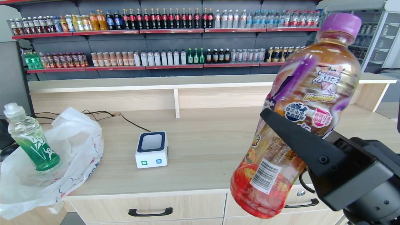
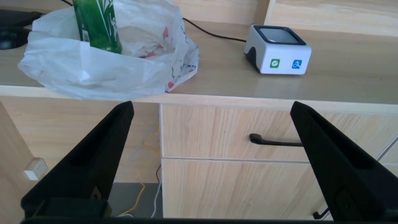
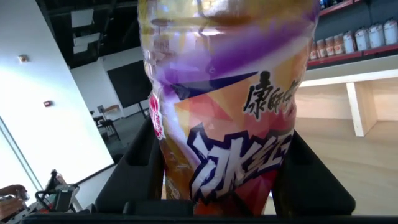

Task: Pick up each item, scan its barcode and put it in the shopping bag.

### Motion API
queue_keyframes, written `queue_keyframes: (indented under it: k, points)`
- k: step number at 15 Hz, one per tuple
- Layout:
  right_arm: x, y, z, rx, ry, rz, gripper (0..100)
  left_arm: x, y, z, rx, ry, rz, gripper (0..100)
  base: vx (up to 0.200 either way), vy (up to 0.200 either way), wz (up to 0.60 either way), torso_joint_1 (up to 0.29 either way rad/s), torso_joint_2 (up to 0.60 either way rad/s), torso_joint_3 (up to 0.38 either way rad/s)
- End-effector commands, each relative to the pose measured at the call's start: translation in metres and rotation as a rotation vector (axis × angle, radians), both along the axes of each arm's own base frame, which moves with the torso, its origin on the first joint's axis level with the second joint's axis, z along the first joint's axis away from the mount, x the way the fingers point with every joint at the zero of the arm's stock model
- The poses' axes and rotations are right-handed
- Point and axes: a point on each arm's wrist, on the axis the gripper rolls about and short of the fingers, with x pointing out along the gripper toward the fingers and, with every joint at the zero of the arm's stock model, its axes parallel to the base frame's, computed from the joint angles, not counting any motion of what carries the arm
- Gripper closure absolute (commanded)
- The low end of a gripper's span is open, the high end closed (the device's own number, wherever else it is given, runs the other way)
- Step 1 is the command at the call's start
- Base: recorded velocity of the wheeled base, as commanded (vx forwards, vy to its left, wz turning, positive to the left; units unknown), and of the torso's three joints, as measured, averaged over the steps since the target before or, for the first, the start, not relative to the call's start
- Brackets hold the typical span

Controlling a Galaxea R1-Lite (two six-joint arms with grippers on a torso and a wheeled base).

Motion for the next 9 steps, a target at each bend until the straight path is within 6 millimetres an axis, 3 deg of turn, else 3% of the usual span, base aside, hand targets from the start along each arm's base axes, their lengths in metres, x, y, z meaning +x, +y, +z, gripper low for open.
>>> queue_keyframes:
  k: [1, 9]
  points:
    - [0.008, 0.000, -0.010, -0.041, 0.022, -0.043, 100, 0.000, 0.000, 0.000, 0.000, -0.001, 0.001, 0, 0.000, 0.000, 0.00, 0.000, 0.00, 0.000]
    - [0.046, 0.002, -0.038, -0.239, -0.003, -0.216, 100, 0.000, 0.000, 0.000, -0.002, 0.000, 0.001, 0, 0.000, 0.000, 0.00, 0.000, 0.00, 0.000]
